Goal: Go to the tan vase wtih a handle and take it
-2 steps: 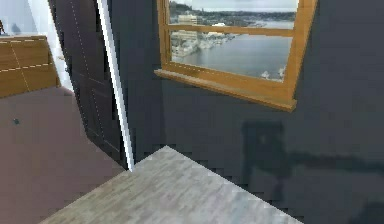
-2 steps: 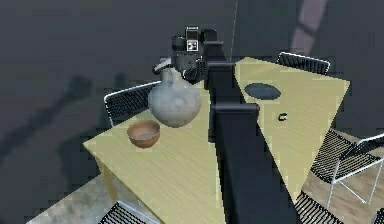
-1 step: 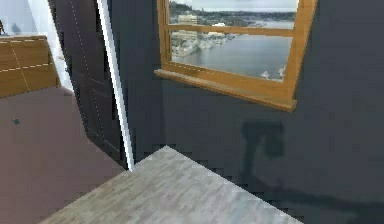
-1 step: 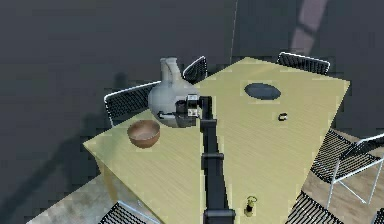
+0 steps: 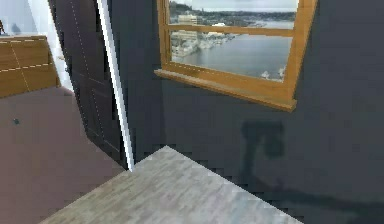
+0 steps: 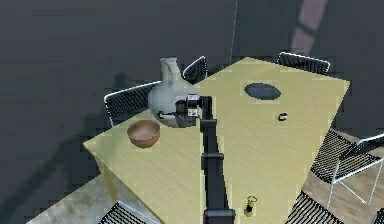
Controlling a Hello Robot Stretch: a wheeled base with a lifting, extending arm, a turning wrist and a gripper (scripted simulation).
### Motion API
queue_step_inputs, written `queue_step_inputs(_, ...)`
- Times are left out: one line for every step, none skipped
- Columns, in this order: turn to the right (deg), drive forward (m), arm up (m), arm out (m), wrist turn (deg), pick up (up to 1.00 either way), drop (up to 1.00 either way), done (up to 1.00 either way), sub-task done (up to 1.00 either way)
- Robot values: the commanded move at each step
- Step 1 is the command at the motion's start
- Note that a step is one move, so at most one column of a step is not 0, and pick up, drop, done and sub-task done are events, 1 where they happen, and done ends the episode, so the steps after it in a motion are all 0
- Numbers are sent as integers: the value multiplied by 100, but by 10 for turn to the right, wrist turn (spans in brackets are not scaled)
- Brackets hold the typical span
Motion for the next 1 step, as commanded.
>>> queue_step_inputs(0,0,10,0,0,0,0,0,0)
